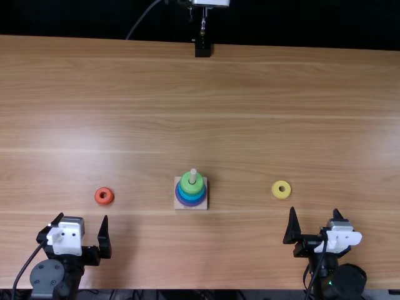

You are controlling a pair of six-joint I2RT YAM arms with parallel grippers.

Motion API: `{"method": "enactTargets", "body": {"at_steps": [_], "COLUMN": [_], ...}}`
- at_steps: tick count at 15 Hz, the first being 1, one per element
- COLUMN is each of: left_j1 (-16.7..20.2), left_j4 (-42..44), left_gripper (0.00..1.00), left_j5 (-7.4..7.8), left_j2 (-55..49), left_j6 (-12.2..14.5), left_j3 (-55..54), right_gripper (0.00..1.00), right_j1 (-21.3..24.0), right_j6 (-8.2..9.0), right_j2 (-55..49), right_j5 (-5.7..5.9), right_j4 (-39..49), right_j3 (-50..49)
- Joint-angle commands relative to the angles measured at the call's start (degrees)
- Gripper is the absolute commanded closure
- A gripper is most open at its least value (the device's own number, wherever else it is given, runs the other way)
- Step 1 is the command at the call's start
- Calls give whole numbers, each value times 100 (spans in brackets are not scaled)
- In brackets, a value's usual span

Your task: Build the Hanoi tower: stack the rings onto the peg from bottom to top in this color order: purple, dark blue, light blue, dark green, light green, yellow, orange.

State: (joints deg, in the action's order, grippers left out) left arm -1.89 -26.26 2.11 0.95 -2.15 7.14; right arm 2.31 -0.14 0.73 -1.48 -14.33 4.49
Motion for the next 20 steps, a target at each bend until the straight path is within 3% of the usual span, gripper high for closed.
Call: {"method": "enactTargets", "body": {"at_steps": [1, 4, 7, 11, 12, 14, 15, 19, 20], "left_j1": [-31, -31, -31, -31, -31, -31, -31, -31, -31], "left_j4": [-179, -179, -179, -179, -179, -179, -179, -179, -179], "left_gripper": [0, 0, 0, 0, 0, 0, 0, 0, 0], "left_j5": [32, 32, 32, 32, 32, 32, 32, 32, 32], "left_j2": [-95, -95, -95, -95, -95, -95, -95, -95, -95], "left_j6": [57, 57, 47, 57, 57, 57, 57, 47, 57], "left_j3": [-714, -714, -714, -714, -714, -714, -714, -714, -714], "right_gripper": [0, 0, 0, 0, 0, 0, 0, 0, 0], "right_j1": [77, 77, 68, 86, 68, 16, -64, -195, -222], "right_j6": [-28, 67, -28, 151, 447, 1238, 1406, 1311, 1143], "right_j2": [-73, -73, -73, -73, -73, 199, 516, 2265, 2766], "right_j5": [0, 21, 10, 10, 10, 42, 42, -11, -32], "right_j4": [-377, -388, -261, -272, -282, -303, -314, -345, -482], "right_j3": [-352, -361, -256, 940, 1300, 1915, 2214, 3427, 3629]}}
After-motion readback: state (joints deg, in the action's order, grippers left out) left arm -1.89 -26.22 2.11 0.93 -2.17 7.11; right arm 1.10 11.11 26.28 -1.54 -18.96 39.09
